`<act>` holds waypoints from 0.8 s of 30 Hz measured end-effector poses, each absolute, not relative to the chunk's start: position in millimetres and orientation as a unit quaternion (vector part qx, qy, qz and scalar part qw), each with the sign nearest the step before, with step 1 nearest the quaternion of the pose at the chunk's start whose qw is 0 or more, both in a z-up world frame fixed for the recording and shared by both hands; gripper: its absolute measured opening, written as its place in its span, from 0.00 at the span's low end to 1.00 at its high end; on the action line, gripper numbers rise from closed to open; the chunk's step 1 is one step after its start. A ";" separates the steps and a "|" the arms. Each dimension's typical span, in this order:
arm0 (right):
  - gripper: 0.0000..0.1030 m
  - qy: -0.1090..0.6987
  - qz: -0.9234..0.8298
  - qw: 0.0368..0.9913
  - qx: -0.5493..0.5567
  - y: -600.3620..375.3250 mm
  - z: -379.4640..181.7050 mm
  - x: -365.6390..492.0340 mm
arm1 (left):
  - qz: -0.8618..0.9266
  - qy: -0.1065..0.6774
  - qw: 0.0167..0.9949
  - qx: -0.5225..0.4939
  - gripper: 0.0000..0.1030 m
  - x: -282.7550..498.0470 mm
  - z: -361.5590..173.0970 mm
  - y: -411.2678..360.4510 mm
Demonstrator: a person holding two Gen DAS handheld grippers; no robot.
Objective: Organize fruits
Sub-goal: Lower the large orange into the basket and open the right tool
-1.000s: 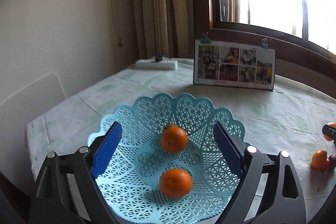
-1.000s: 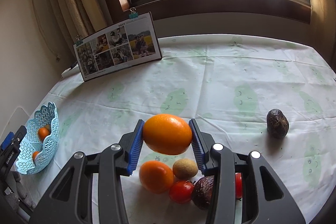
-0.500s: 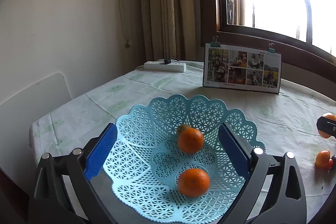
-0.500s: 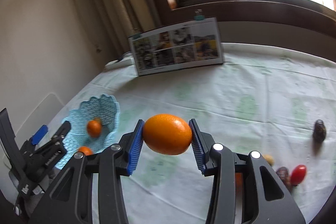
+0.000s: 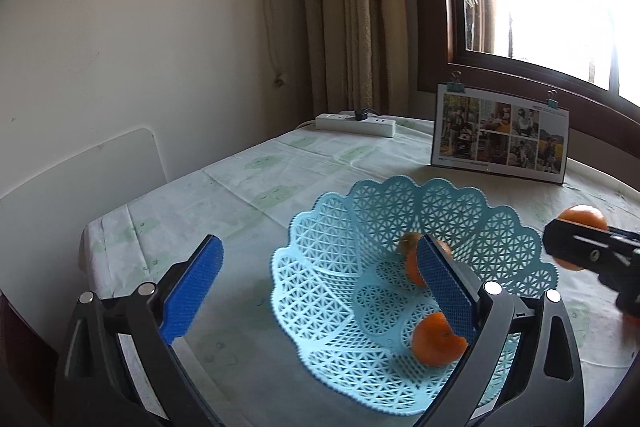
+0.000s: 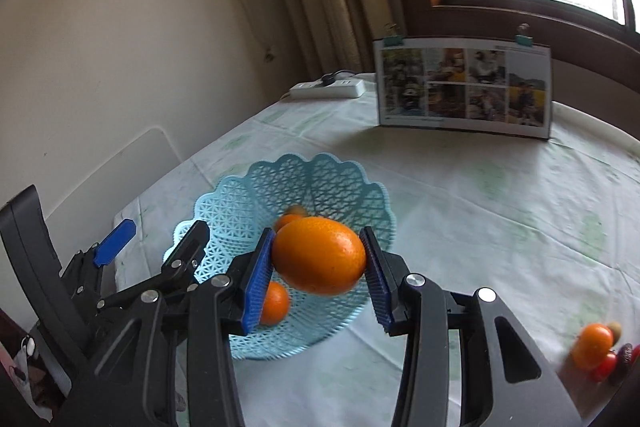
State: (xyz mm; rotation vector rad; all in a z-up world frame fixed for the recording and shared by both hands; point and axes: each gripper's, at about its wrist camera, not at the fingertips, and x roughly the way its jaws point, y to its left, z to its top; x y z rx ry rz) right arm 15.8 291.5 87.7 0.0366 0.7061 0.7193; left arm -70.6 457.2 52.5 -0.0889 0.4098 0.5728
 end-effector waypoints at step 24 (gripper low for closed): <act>0.56 0.344 0.280 0.894 0.060 255.2 73.3 31.6 | 0.271 0.213 0.937 -0.052 0.97 -63.3 59.3 453.3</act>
